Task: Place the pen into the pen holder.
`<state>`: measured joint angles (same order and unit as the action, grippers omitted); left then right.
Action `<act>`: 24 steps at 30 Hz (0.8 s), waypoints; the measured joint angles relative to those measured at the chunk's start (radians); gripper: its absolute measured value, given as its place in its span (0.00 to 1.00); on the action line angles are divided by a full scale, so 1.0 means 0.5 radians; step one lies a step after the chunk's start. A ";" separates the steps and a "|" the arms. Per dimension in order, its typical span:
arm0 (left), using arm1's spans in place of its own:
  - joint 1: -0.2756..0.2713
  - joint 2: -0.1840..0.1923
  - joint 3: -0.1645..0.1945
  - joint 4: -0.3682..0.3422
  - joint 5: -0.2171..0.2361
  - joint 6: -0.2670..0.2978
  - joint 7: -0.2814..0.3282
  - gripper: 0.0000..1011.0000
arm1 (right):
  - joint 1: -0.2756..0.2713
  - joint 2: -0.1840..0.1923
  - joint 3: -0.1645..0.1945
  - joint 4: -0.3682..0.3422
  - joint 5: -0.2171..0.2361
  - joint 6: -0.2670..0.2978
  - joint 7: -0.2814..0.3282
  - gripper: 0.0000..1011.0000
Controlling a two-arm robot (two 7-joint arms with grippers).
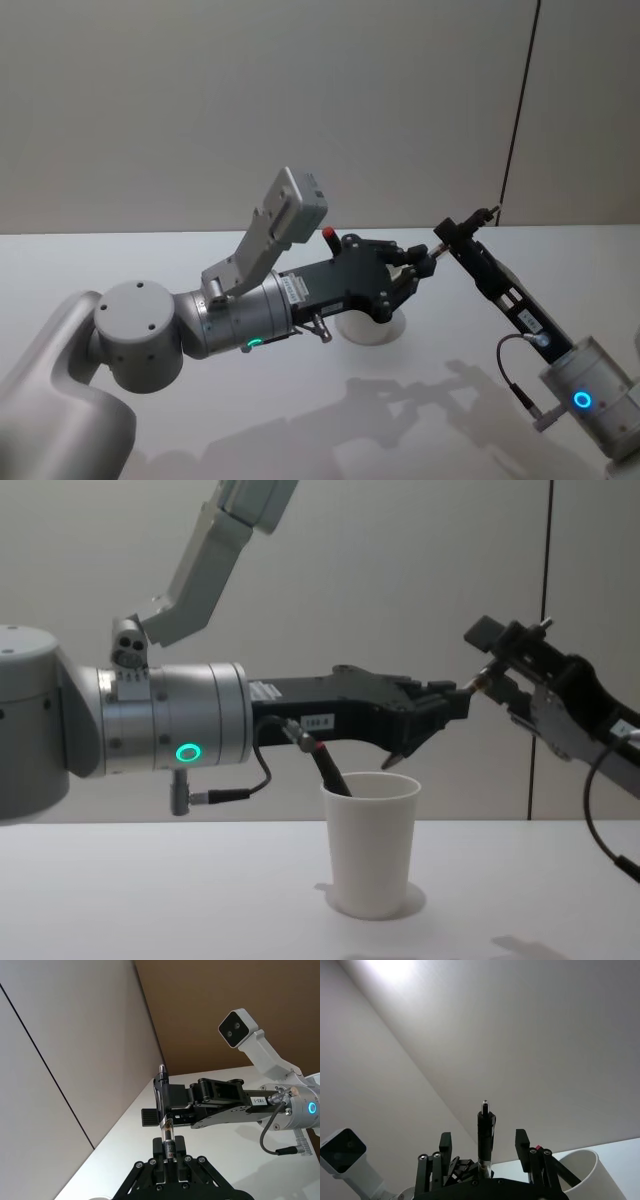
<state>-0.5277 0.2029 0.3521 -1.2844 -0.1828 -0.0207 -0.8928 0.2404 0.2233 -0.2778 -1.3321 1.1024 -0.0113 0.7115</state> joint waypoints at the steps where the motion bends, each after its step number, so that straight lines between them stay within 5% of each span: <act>1: 0.000 0.000 0.000 0.000 0.000 0.000 0.000 0.14 | 0.002 -0.001 -0.001 0.001 -0.001 0.001 0.001 0.81; 20: 0.000 0.000 0.000 0.000 0.000 0.000 0.000 0.14 | 0.029 -0.012 -0.020 0.022 -0.007 -0.007 0.047 0.19; 24: 0.000 -0.001 0.000 -0.001 -0.005 -0.003 -0.001 0.14 | 0.032 -0.011 -0.021 0.023 -0.004 -0.017 0.049 0.15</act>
<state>-0.5277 0.2025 0.3521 -1.2848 -0.1855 -0.0223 -0.8934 0.2563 0.2177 -0.2881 -1.3205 1.1005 -0.0195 0.7361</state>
